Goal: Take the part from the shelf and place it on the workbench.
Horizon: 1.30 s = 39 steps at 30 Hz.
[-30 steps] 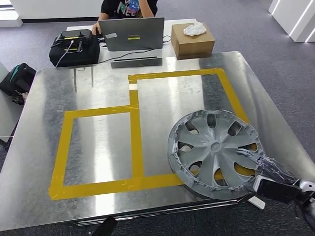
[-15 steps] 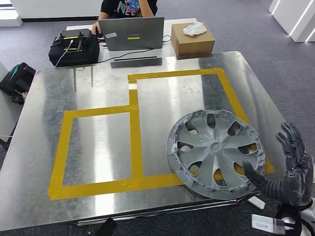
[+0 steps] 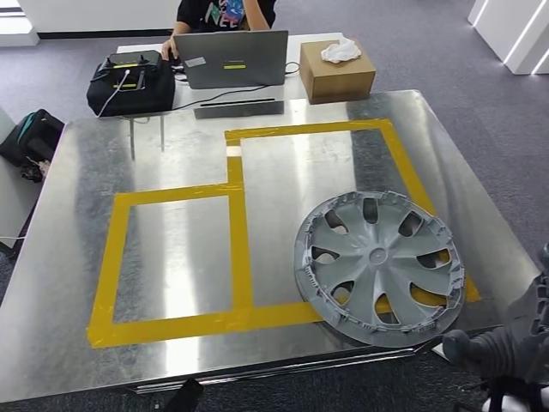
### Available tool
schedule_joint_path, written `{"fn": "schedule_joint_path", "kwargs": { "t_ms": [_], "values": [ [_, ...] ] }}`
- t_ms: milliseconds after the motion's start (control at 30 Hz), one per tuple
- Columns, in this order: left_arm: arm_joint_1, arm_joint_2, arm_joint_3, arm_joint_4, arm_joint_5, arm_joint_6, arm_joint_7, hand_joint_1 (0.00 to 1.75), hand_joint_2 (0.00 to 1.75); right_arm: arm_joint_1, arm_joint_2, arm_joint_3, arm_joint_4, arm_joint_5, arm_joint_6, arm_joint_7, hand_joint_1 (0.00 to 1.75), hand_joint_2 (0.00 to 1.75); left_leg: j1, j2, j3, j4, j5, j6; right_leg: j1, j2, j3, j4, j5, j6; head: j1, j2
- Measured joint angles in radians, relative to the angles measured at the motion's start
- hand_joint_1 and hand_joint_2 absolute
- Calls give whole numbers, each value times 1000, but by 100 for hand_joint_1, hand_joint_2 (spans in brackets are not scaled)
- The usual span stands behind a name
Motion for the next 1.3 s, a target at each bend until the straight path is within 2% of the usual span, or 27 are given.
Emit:
{"fn": "schedule_joint_path", "kwargs": {
  "t_ms": [67,133,167,200,233,267,333,367,433,500,533,567,633,667,700,733,767,867,933,1000,1033,1100,1167,1200,1233,1267,1300],
  "values": [
    [-1,-4,4,0,4,0,6,0,0,-2,0,4,-8,0,-4,-3,0,0,7,3,-1,-12,13,6,0,-5,-24,51,-41,7,2,0],
    [0,-6,8,0,7,0,8,0,0,-3,0,8,-11,0,-5,-4,0,0,10,7,-7,-13,17,8,-4,-10,-73,180,-115,15,3,0],
    [1,-7,10,0,8,0,10,0,0,-3,0,10,-11,0,-5,-5,0,0,10,9,-10,-13,19,7,-6,-11,-96,243,-141,19,3,0],
    [1,-7,13,0,8,1,16,0,0,-3,0,12,-11,0,-6,-5,0,0,11,10,-13,-11,21,6,-8,-12,-105,280,-150,23,3,0],
    [1,-8,15,0,8,6,25,0,0,-4,0,13,-11,0,-6,-4,0,0,13,11,-15,-10,22,4,-11,-12,-95,276,-140,26,3,0],
    [1,-8,16,0,7,12,36,0,0,-7,0,14,-11,-2,-7,-3,0,0,16,12,-17,-7,23,0,-14,-13,-64,231,-114,31,2,0],
    [0,-10,17,0,7,26,57,0,0,-16,0,17,-11,-5,-7,1,0,0,20,11,-23,1,21,-11,-20,-15,22,92,-69,43,5,0],
    [-1,-11,18,0,6,30,62,0,0,-22,0,18,-10,-7,-7,4,0,0,19,11,-27,6,21,-18,-21,-14,52,43,-60,43,7,0],
    [-4,-12,20,-1,7,35,68,0,0,-31,0,19,-10,-7,-7,8,0,0,15,9,-36,15,24,-30,-19,-11,67,17,-65,30,9,0],
    [-5,-12,22,-1,9,38,72,0,0,-35,0,20,-10,-5,-8,12,0,0,15,9,-46,23,24,-40,-20,-10,53,18,-61,10,7,0],
    [-5,-13,23,-1,10,39,73,0,0,-37,0,20,-9,-3,-9,14,0,0,16,9,-54,35,10,-46,-20,-11,46,19,-57,0,6,0],
    [-6,-13,24,-1,11,39,73,0,0,-40,0,20,-10,-3,-11,16,0,0,18,9,-69,66,-19,-51,-21,-12,37,18,-50,-10,6,0],
    [-7,-13,24,-1,12,41,74,0,0,-43,0,21,-10,-4,-14,20,0,0,19,10,-118,184,-101,-59,-20,-14,17,18,-36,-24,6,0],
    [-7,-13,24,-1,14,41,74,0,0,-44,0,21,-10,-5,-14,22,0,0,20,10,-144,251,-136,-61,-19,-15,5,18,-28,-28,6,0],
    [-7,-13,24,-1,15,41,74,0,0,-44,0,21,-9,-6,-15,23,0,0,20,10,-157,297,-151,-61,-18,-15,-7,18,-20,-29,6,0],
    [-7,-12,25,-1,17,42,74,0,0,-45,0,21,-9,-5,-15,25,0,0,21,10,-155,310,-146,-59,-17,-16,-18,19,-12,-29,6,0],
    [-7,-12,25,-1,18,43,74,0,0,-47,0,22,-8,-4,-15,26,0,0,21,10,-133,284,-122,-57,-17,-15,-28,19,-3,-27,6,0],
    [-10,-11,28,-1,21,45,75,0,0,-51,-1,23,-7,1,-18,27,0,0,20,9,-3,83,-52,-47,-14,-15,-51,20,23,-17,6,0],
    [-13,-10,30,-1,22,46,75,0,0,-53,-1,24,-7,2,-20,28,0,0,18,8,34,12,-49,-42,-12,-16,-57,17,41,-7,6,0],
    [-11,-9,31,-1,24,47,75,0,0,-54,-1,26,-6,3,-21,29,0,0,17,9,22,6,-36,-32,-14,-16,-58,7,58,5,6,0],
    [-11,-8,31,-1,26,48,75,0,0,-54,-2,27,-6,2,-21,31,0,0,18,10,13,6,-26,-25,-15,-17,-64,11,50,10,5,0],
    [-11,-5,33,-1,29,48,74,0,0,-59,-4,30,-3,-2,-20,35,0,0,21,13,-8,3,-4,-12,-16,-17,-89,72,-21,18,8,0],
    [-12,-3,35,-1,32,49,71,0,0,-66,-6,34,1,-10,-16,41,0,0,19,15,-35,4,18,-6,-15,-17,-122,206,-118,23,10,0],
    [-12,-2,37,-1,33,49,69,0,0,-69,-6,36,3,-14,-13,43,0,0,17,15,-50,4,30,-6,-15,-17,-130,266,-142,24,10,0],
    [-12,-1,39,-1,34,49,68,0,0,-70,-6,37,5,-17,-12,45,0,0,16,15,-65,5,41,-6,-14,-17,-124,299,-144,23,10,0],
    [-13,0,41,-1,35,49,68,0,0,-71,-6,39,7,-19,-11,45,0,0,15,15,-79,5,52,-6,-13,-17,-99,295,-127,21,10,0],
    [-13,1,41,-1,35,48,67,0,0,-72,-6,40,8,-20,-10,45,0,0,13,15,-91,6,62,-8,-12,-17,-56,252,-102,18,10,0]
  ]
}}
